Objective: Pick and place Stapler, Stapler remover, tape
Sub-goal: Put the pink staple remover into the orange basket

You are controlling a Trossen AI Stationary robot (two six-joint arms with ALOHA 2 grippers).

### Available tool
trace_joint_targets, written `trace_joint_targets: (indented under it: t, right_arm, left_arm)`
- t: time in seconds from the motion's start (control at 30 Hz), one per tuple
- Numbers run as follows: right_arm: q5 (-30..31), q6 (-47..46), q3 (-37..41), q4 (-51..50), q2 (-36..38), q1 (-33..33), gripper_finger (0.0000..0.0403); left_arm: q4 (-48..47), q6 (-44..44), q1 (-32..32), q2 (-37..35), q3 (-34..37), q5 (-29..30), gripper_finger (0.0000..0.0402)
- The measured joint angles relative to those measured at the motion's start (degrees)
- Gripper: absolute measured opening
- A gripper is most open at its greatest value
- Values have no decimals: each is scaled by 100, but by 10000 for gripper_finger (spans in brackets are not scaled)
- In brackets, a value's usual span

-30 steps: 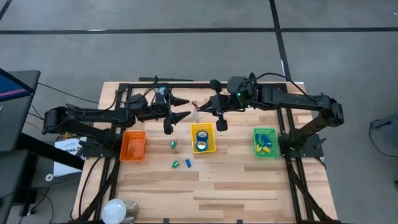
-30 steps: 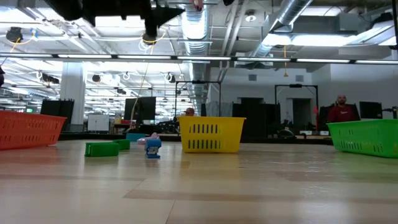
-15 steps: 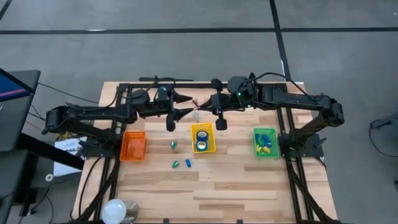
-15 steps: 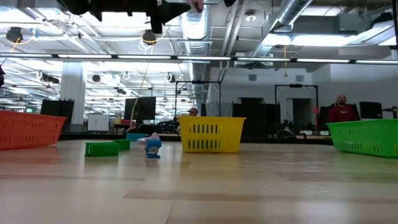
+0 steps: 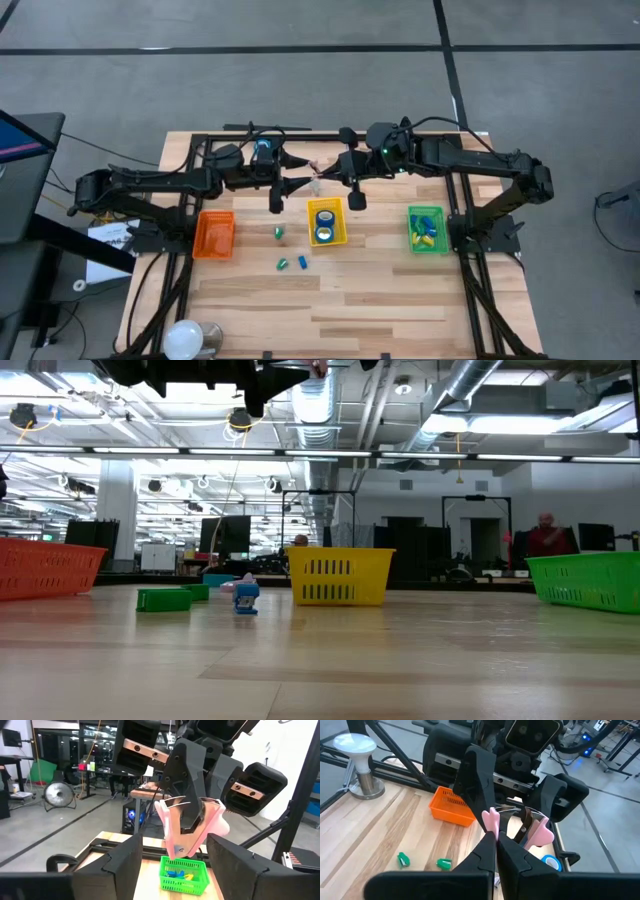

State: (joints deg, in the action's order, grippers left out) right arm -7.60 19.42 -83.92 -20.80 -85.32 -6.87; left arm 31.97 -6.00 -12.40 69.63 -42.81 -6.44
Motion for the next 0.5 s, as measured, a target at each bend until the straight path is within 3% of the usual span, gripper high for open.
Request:
trace_joint_targets:
  t: [0.5]
  right_arm:
    - [-155, -1, 0, -13, -1, 10, 0]
  left_arm:
    - [46, -26, 17, 0, 0, -57, 188]
